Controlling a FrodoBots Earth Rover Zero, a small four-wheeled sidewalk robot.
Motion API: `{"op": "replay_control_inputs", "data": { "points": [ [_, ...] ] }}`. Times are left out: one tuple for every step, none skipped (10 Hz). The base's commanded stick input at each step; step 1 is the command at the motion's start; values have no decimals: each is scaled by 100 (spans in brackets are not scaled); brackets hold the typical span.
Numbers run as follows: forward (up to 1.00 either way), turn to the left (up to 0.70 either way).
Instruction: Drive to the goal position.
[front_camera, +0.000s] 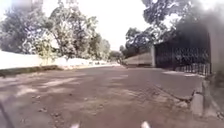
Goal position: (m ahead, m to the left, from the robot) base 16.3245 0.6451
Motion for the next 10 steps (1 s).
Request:
{"op": "replay_control_inputs", "data": {
  "points": [
    [69,0],
    [69,0],
    [69,0],
    [69,0],
    [69,0],
    [69,0],
    [69,0],
    [69,0],
    [69,0],
    [69,0]
  ]
}}
